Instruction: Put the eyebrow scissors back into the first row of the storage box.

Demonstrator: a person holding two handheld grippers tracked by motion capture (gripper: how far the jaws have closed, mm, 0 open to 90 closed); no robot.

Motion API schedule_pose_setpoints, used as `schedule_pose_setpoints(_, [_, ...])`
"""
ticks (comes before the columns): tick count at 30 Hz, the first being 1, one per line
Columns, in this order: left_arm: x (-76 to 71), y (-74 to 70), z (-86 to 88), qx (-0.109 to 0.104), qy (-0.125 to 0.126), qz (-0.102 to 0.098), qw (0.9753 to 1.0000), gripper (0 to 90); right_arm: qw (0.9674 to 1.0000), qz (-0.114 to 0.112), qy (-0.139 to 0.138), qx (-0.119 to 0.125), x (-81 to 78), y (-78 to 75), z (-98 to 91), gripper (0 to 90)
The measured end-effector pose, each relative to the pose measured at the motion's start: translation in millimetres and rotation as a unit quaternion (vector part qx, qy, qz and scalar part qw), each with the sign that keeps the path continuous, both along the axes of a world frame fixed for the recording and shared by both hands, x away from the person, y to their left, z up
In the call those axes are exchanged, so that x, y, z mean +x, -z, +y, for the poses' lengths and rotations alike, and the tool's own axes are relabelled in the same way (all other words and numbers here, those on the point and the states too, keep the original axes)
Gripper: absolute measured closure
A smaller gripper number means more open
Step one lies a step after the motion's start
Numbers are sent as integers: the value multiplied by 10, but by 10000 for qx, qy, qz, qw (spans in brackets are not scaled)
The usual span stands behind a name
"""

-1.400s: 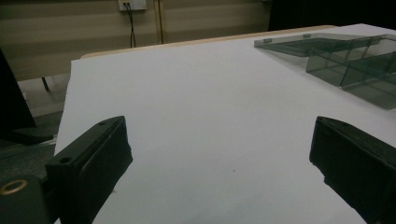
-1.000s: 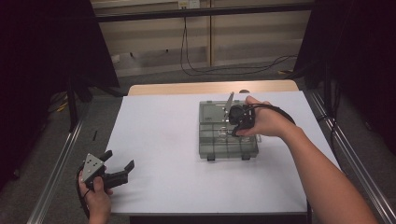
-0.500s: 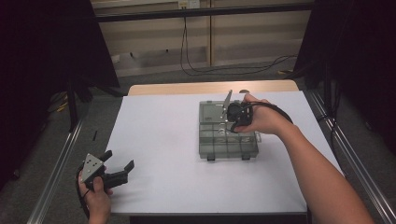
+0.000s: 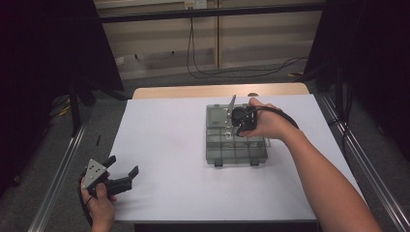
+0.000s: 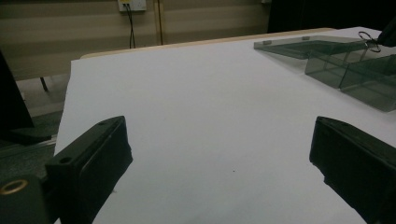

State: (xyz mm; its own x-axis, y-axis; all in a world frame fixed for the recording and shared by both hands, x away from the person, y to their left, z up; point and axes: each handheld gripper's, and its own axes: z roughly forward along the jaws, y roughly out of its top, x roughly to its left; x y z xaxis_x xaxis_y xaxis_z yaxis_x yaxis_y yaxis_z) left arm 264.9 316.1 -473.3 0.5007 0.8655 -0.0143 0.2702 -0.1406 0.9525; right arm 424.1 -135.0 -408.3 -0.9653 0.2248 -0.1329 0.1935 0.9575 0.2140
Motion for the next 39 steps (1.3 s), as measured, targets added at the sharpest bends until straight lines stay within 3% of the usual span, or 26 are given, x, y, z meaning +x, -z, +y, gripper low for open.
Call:
schedule_pose_setpoints(7, [-1,0,0,-18,-55,-2,10000,49,9999,-79,66,-66,3,45,43,861])
schedule_pose_setpoints(9, [-1,0,1,-23,-54,-3,10000,49,9999,-112,-50,-61,25,49,45,861])
schedule_pose_setpoints(10, [-1,0,1,-23,-54,-3,10000,49,9999,-83,42,-73,14,51,55,861])
schedule_pose_setpoints(16, [0,1,2,-55,-24,-2,10000,49,9998,16,6,-189,20,94,72,876])
schedule_pose_setpoints(19, [-1,1,1,-54,-44,0,10000,49,9999,18,108,-45,25,82,49,746])
schedule_pose_setpoints(28, [0,2,-1,-11,14,9,10000,49,9981,-124,506,327,-50,31,-119,478])
schedule_pose_setpoints(35, [-1,0,-3,39,-1,28,10000,49,9947,-99,710,734,-138,54,-294,332])
schedule_pose_setpoints(36, [-2,-1,-4,53,-22,29,10000,49,9926,-151,877,829,-173,55,-356,268])
schedule_pose_setpoints(39, [-1,0,-7,77,-49,18,10000,49,9888,-151,1019,1080,-213,50,-458,212])
